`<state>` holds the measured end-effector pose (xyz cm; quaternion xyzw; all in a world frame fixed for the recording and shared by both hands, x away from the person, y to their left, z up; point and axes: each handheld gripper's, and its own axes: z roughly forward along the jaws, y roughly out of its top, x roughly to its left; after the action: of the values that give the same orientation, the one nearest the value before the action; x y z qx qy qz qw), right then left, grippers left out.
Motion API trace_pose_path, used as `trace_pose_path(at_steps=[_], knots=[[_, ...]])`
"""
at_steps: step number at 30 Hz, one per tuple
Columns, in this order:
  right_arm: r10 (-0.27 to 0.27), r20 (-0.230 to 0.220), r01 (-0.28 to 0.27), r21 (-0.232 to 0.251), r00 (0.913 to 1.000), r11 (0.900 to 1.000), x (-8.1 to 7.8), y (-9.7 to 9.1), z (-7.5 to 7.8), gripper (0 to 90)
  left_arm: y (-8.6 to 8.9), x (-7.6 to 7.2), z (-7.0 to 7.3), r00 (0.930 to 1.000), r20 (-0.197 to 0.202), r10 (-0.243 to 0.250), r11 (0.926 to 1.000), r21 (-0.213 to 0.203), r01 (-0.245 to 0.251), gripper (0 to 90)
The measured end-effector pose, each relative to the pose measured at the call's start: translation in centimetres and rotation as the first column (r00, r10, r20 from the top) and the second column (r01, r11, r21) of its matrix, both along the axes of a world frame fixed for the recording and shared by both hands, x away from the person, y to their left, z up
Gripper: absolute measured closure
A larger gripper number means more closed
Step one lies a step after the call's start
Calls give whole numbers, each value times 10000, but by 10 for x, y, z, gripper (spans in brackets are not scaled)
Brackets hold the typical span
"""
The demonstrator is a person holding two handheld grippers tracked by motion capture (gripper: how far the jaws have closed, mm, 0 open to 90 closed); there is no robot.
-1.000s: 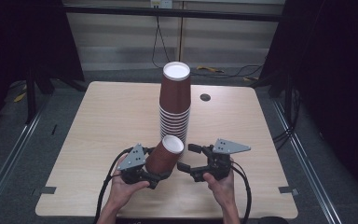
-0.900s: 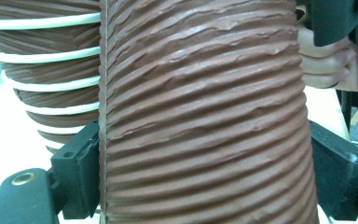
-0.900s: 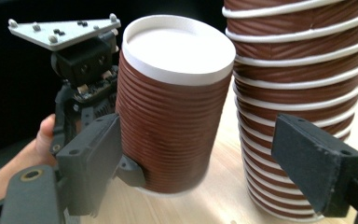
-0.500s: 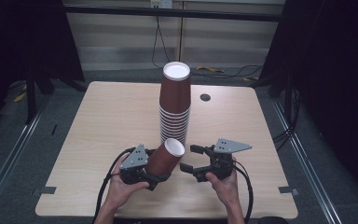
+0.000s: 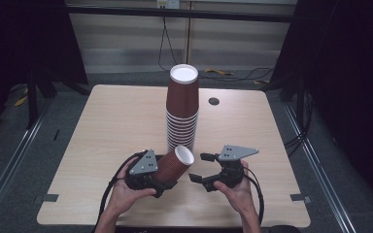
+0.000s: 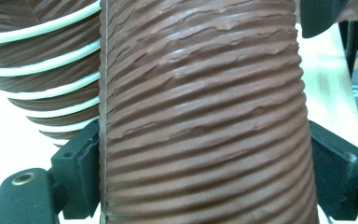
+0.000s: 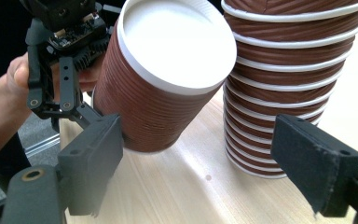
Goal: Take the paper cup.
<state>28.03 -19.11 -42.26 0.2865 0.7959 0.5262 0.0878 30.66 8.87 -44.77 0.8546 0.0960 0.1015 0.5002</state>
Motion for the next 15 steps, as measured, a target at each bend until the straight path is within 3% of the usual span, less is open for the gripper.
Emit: trace_pose_path(at_steps=[7,15], knots=[[509,-304,-517,-274,9982,9983,3,2,0,164,1,2,1,10000,33,89,9997,222,-90,135],[542,-364,-566,-706,9979,9959,6,3,1,161,-2,4,2,9998,-58,-194,9961,863,199,133]])
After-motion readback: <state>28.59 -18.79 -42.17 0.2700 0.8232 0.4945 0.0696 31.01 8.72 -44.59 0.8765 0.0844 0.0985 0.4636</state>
